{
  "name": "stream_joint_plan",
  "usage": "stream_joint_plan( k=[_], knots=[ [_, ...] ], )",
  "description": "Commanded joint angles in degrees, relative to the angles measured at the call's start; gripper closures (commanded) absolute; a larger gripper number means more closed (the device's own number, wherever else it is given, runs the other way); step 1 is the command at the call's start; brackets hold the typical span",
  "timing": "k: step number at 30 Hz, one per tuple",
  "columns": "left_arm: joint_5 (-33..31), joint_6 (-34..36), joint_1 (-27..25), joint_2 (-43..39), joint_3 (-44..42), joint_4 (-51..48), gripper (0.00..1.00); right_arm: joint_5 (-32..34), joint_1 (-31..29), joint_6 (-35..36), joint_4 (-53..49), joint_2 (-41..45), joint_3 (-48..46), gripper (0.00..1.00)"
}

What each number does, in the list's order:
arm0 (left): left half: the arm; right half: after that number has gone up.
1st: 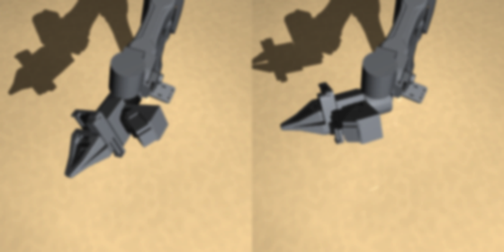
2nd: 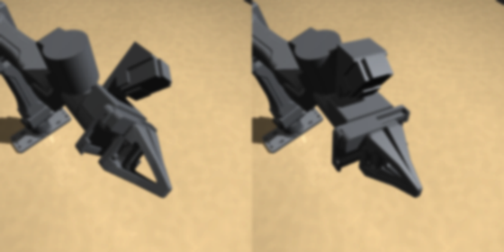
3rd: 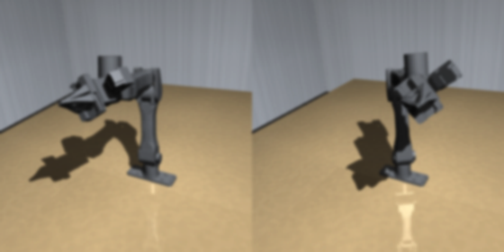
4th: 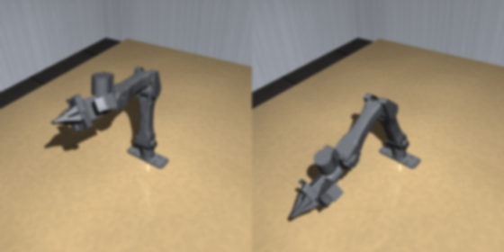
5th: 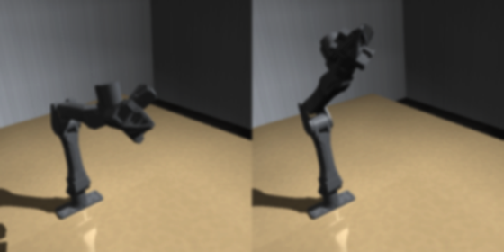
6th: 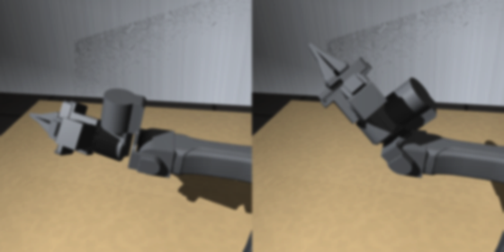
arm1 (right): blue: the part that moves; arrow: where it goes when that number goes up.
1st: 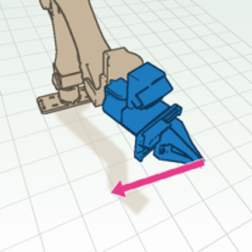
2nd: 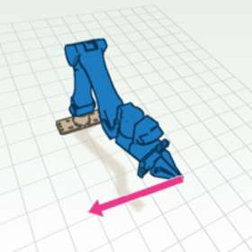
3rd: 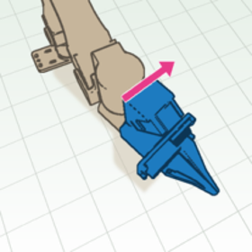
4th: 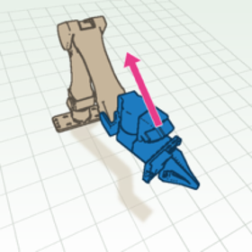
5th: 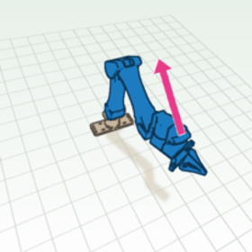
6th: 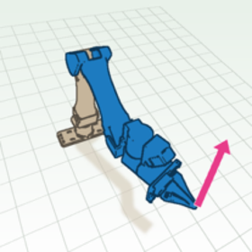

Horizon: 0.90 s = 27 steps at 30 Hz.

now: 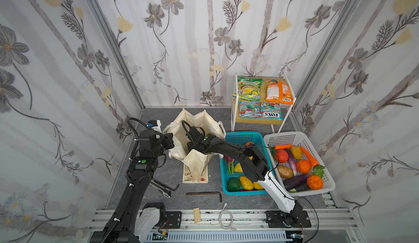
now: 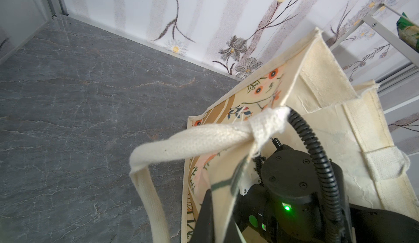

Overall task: Place the food into the grocery bag and tie it
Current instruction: 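Open the right gripper to drop the yellow fruit into the bag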

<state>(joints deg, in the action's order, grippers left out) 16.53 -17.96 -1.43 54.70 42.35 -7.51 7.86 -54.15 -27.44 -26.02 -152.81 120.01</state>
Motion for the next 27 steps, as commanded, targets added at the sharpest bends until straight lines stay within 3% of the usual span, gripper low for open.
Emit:
stream_joint_plan(
  k=[1, 5, 7, 14, 27],
  knots=[
    [-0.6, 0.8, 0.0, -0.3, 0.3, 0.4, 1.00, -4.4, -0.1, -1.9, -2.8, -1.5, -0.6, 0.33],
    [-1.0, 0.9, 0.0, 0.2, 0.3, 0.4, 1.00, -5.6, -0.1, -1.6, -2.9, 0.4, -1.0, 0.16],
    [-0.9, 0.9, 0.0, 0.2, 0.4, 0.4, 1.00, -5.0, -0.1, -1.0, -2.1, 2.1, -1.1, 0.01],
    [-0.7, 0.7, 0.0, 0.0, 0.5, 0.4, 1.00, -5.7, -0.5, 1.0, -1.9, 8.5, -1.0, 0.00],
    [-1.0, 0.7, 0.0, -0.5, 0.5, 0.4, 1.00, 1.9, -2.4, 3.4, -1.8, 20.7, -1.0, 0.00]
  ],
)
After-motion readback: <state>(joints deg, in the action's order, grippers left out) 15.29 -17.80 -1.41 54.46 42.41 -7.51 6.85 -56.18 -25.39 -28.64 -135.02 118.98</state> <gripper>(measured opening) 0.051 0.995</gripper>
